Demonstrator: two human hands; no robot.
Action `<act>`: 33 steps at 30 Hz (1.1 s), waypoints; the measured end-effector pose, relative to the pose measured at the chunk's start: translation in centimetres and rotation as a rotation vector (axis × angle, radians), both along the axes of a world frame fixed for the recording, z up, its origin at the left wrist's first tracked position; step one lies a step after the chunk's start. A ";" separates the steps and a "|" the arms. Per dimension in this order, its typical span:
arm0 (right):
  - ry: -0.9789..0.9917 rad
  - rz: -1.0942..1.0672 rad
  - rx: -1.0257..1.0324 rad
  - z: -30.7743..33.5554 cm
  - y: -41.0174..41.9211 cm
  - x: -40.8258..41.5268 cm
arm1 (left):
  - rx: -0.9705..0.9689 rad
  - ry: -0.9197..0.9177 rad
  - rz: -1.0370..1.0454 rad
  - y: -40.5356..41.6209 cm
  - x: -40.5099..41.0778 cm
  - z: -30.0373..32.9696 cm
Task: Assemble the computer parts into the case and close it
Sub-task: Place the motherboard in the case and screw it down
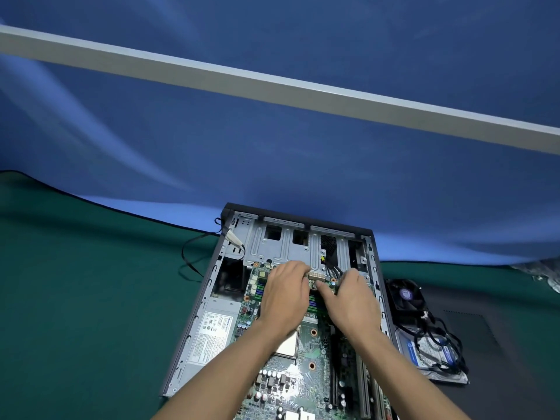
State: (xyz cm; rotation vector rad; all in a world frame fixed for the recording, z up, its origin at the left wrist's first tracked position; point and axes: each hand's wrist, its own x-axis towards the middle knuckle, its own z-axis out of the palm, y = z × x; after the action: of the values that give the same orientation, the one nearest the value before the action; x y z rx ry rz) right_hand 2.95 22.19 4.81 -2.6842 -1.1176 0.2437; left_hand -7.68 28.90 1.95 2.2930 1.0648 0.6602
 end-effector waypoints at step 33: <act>0.345 0.238 -0.252 0.7 7.9 -2.1 | -0.204 0.080 0.368 0.5 -6.3 -1.4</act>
State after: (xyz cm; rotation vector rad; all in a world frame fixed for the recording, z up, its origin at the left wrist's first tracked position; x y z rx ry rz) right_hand 0.84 30.06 5.48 -2.5649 -1.3631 0.9065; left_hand -13.96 29.40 0.60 1.9809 1.5392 0.5693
